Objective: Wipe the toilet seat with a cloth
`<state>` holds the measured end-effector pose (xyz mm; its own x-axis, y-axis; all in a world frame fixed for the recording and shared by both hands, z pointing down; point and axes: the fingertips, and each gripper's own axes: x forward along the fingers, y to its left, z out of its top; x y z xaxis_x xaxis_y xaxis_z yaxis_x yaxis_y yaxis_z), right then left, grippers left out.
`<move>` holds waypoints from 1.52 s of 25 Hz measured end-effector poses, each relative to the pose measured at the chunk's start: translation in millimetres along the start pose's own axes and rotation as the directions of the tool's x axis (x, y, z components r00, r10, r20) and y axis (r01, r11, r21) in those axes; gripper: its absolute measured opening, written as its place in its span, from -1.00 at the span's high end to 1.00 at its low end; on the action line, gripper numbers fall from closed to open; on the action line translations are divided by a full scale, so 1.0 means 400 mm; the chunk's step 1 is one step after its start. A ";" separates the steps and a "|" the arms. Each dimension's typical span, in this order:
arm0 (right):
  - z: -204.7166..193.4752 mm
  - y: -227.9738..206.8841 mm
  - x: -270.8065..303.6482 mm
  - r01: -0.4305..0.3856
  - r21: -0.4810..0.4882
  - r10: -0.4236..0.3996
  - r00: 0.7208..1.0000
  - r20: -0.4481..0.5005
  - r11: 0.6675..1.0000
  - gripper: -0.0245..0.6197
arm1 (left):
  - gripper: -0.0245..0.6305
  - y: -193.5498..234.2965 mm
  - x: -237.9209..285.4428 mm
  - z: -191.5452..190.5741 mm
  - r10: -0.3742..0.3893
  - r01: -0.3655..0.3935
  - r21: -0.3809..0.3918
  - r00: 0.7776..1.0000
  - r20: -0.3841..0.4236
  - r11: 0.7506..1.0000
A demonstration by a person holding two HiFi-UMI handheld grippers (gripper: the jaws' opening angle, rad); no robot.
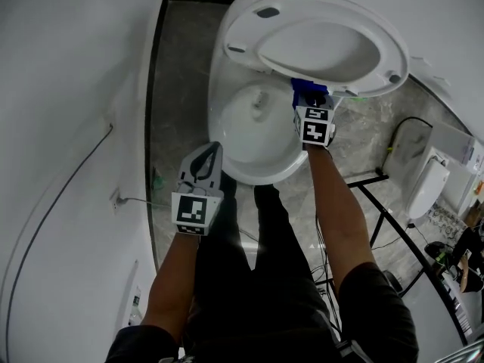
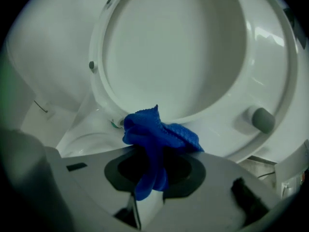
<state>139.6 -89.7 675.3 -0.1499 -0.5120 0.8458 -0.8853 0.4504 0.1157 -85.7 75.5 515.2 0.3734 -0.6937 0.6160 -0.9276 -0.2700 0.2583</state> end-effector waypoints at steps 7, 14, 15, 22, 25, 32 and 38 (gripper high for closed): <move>0.046 0.150 0.044 -0.058 -0.007 0.058 0.998 -0.006 0.998 0.64 | 0.90 0.029 -0.029 -0.025 -0.033 0.033 -0.025 0.999 -0.015 0.999; 0.141 0.282 0.054 -0.102 -0.012 0.103 0.994 0.029 0.995 0.64 | 0.90 0.092 -0.064 0.006 -0.028 0.028 -0.009 1.000 -0.001 1.000; 0.155 0.295 0.051 -0.107 -0.014 0.107 0.994 0.038 0.994 0.64 | 0.90 0.100 -0.070 0.008 -0.029 0.029 -0.010 1.000 -0.001 1.000; 0.232 0.344 0.010 -0.114 -0.032 0.117 0.987 0.115 0.993 0.64 | 0.90 0.132 -0.100 -0.006 -0.019 0.019 -0.030 1.000 0.003 0.999; 0.278 0.357 -0.038 -0.118 -0.050 0.125 0.975 0.185 0.992 0.64 | 0.90 0.136 -0.109 0.000 -0.018 0.018 -0.032 1.000 0.009 0.999; 0.382 0.347 -0.174 -0.123 -0.050 0.133 0.942 0.308 0.991 0.64 | 0.90 0.136 -0.128 0.060 -0.014 0.014 -0.012 0.999 0.034 1.000; 0.494 0.340 -0.302 -0.133 -0.034 0.135 0.910 0.391 0.991 0.64 | 0.90 0.114 -0.149 0.182 -0.023 0.019 0.035 0.996 0.092 0.999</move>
<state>-49.9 -111.1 485.9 -0.4285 -0.6914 0.5817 -0.8422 0.5388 0.0198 -151.1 55.8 436.2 0.3915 -0.7457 0.5391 -0.9200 -0.3069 0.2436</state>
